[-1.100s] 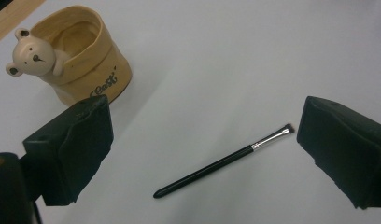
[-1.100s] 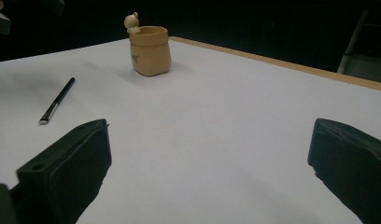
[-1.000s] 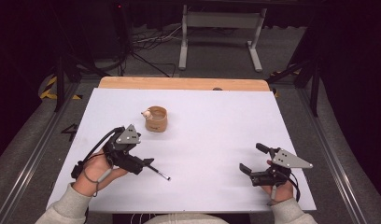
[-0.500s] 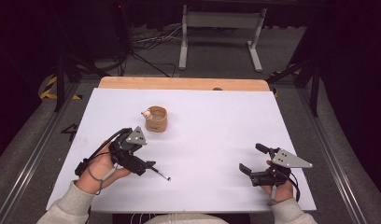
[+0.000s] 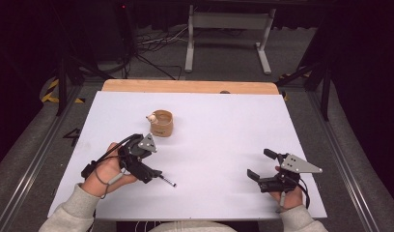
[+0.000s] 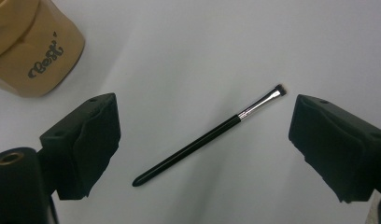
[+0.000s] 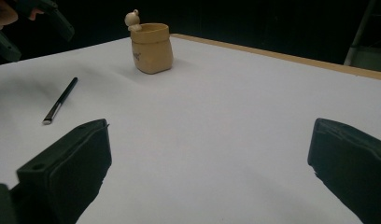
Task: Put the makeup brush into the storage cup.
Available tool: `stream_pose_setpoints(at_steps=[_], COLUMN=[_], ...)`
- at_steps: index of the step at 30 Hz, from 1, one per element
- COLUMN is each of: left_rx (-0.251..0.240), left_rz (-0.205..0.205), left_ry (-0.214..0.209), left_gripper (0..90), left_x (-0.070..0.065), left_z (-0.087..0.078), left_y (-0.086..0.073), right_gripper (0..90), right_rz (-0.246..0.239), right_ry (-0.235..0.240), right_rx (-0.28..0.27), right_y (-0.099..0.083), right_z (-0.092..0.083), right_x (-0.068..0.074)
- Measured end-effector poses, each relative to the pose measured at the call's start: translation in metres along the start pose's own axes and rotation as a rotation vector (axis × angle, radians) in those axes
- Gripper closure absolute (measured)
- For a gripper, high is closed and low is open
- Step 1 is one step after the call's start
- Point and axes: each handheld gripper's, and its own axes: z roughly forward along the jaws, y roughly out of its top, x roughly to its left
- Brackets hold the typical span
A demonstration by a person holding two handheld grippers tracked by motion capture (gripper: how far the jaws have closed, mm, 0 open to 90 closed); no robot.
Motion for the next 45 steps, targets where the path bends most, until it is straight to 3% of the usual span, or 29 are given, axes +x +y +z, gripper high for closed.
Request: stream_pose_setpoints(at_steps=[11,17,24,32,45], left_rx=[0.074,0.068,0.105,0.122,0.151], left_rz=[0.008,0.004,0.008,0.052,0.064], left_ry=[-0.039,-0.035,-0.047,-0.055,-0.05], left_gripper=[8.5,6.2,5.4,3.7,4.6], left_x=[0.005,0.008,0.008,0.007,0.007], left_z=[0.015,0.019,0.032,0.039,0.049], left_y=[0.003,0.002,-0.002,-0.003,-0.005], right_gripper=[0.0,0.0,0.0,0.0,0.0], right_rz=[0.006,0.008,0.02,0.02,0.02], right_ry=[0.006,0.01,0.005,0.005,0.002], right_rx=[0.001,0.003,-0.009,-0.008,-0.01], right_y=[0.0,0.0,0.0,0.0,0.0], right_z=[0.0,0.0,-0.002,-0.002,-0.002], right_x=[0.0,0.0,-0.001,-0.002,-0.002])
